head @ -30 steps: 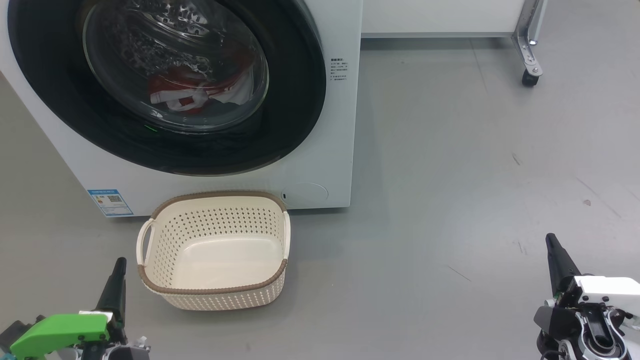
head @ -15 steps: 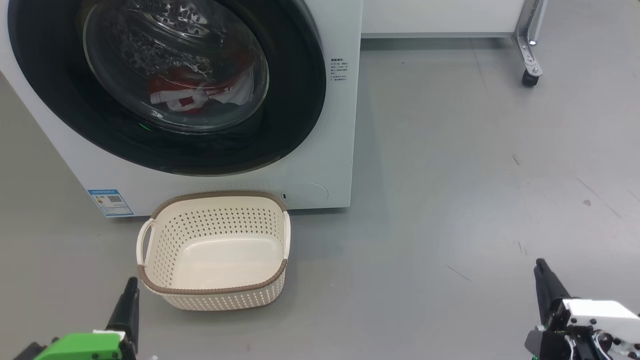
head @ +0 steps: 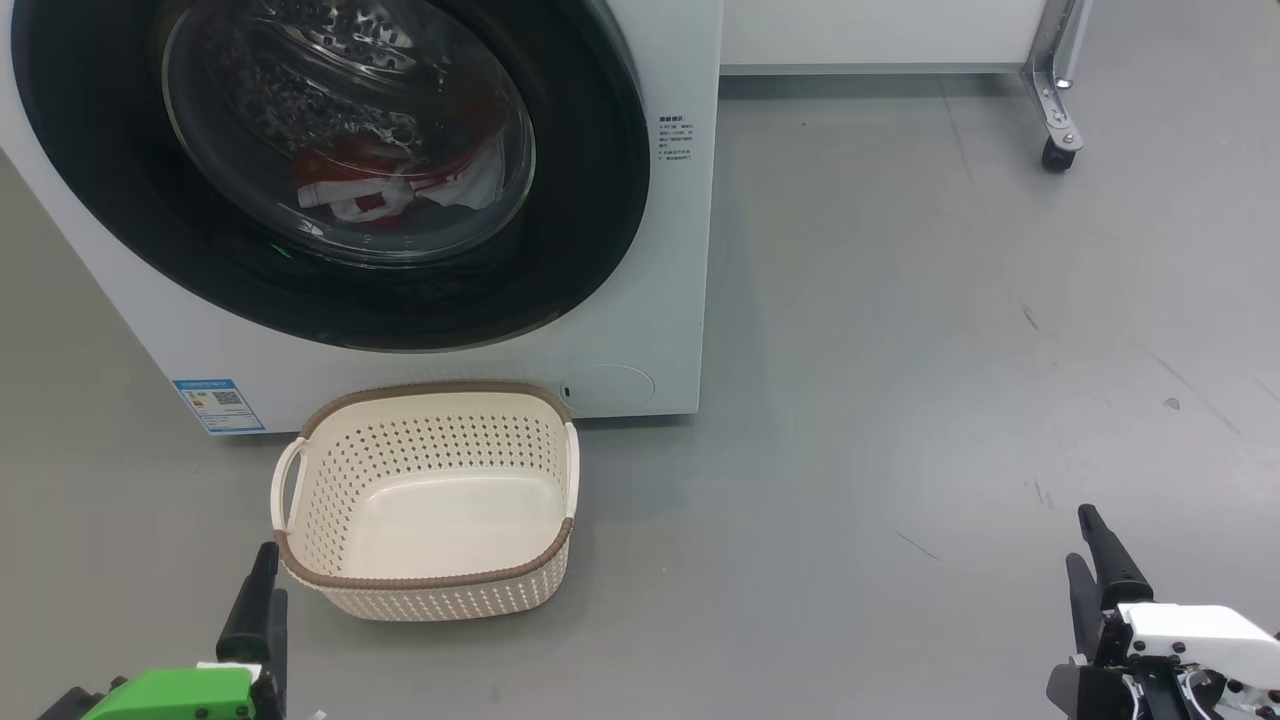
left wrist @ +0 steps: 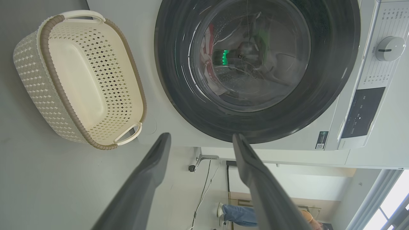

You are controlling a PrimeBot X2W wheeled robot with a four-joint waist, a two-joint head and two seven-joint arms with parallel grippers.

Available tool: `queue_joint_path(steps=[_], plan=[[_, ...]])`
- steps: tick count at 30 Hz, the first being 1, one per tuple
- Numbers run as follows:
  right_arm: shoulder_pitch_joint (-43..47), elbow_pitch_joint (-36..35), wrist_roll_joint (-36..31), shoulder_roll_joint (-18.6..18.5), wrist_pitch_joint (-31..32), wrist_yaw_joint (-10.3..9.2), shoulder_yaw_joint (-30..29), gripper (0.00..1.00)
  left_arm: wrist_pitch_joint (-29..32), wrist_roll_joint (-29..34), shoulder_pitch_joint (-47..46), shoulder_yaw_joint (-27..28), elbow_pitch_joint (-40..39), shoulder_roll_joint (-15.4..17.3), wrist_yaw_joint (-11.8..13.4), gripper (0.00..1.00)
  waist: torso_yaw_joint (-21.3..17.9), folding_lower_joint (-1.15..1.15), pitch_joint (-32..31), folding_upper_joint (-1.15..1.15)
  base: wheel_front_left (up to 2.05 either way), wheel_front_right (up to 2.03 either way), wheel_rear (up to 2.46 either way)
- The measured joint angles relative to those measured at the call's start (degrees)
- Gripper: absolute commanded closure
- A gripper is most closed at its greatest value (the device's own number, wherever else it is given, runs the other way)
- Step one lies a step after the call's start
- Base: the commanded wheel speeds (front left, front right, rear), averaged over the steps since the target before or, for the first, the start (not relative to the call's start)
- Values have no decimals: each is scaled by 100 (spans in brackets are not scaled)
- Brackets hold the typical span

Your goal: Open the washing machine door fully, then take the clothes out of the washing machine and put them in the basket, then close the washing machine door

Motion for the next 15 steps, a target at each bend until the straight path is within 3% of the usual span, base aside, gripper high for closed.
queue_joint_path(steps=[15], plan=[[-4,-249,-449,-12,-304,0,60,0,-296,77,-1,-92,-233,4,-1,0,-26,0,-4,0,0,0,0]])
